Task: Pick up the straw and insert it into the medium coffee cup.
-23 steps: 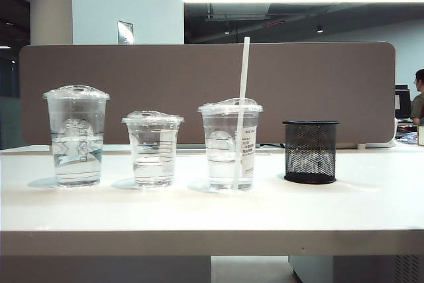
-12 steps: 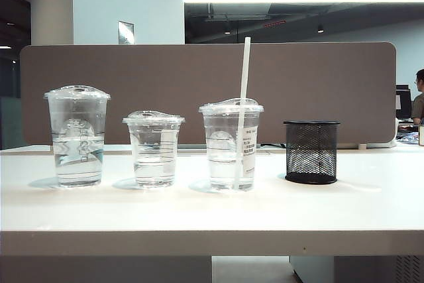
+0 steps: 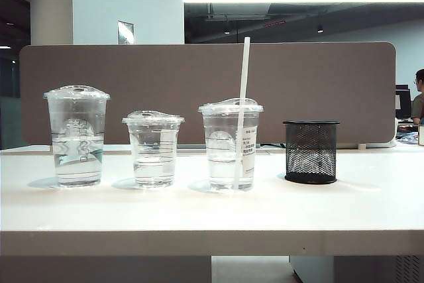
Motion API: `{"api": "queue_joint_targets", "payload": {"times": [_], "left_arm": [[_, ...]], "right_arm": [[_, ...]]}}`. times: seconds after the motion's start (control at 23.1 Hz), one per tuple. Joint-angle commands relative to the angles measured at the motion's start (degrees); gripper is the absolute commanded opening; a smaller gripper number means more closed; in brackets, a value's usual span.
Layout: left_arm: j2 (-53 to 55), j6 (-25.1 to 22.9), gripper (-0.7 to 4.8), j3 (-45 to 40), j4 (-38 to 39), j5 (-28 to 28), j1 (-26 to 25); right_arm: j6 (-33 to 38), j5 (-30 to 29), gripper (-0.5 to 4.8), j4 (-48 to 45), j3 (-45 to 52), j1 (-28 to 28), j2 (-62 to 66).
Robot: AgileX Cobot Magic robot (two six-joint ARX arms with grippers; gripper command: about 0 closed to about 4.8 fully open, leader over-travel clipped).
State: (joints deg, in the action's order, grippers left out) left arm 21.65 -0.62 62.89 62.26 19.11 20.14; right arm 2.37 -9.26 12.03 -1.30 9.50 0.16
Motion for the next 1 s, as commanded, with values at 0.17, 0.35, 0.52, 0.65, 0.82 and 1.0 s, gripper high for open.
{"api": "queue_joint_targets", "payload": {"times": [0.17,0.35,0.52,0.65,0.82,1.0], "left_arm": [[0.0,-0.5,-0.04,0.1,-0.6,0.2,-0.1],[0.0,-0.5,-0.04,0.1,-0.6,0.2,-0.1],[0.0,-0.5,-0.04,0.1,-0.6,0.2,-0.1],[0.0,-0.5,-0.04,0.1,-0.6,0.2,-0.1],[0.0,-0.5,-0.04,0.1,-0.6,0.2,-0.1],[0.0,-0.5,-0.04,0.1,-0.6,0.2,-0.1]], "right_arm": [[-1.2,9.7,-0.01,-0.6,0.6,0.0,-0.1],[-1.1,9.7,0.0,-0.6,0.6,0.0,-0.1],[-1.1,9.5,0.0,-0.6,0.5,0.0,-0.1],[-1.1,9.6,0.0,-0.6,0.5,0.0,-0.1],[-1.1,9.5,0.0,-0.7,0.5,0.0,-0.1],[-1.1,9.5,0.0,-0.6,0.5,0.0,-0.1]]}}
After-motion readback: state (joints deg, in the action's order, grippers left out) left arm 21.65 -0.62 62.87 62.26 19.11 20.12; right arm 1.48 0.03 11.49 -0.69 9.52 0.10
